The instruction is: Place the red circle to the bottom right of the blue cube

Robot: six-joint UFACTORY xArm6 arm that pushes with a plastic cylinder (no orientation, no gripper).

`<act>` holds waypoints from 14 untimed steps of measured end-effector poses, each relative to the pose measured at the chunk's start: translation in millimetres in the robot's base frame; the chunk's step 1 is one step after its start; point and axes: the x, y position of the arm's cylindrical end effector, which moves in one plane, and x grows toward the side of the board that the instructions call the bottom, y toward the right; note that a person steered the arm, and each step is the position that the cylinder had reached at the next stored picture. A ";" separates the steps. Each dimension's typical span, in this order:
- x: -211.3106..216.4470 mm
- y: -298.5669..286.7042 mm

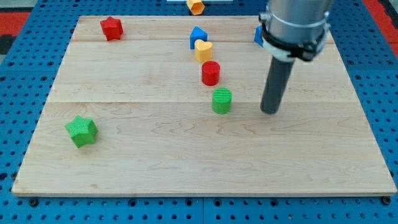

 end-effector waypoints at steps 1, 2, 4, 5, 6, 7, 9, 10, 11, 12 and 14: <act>14.9 0.0; 14.9 0.0; 29.9 -11.2; 29.4 -19.1; 29.4 -18.2; 29.4 -18.2; 14.6 -36.5; -35.9 -49.2; -85.4 -40.4; -131.6 -6.3; -159.5 -15.7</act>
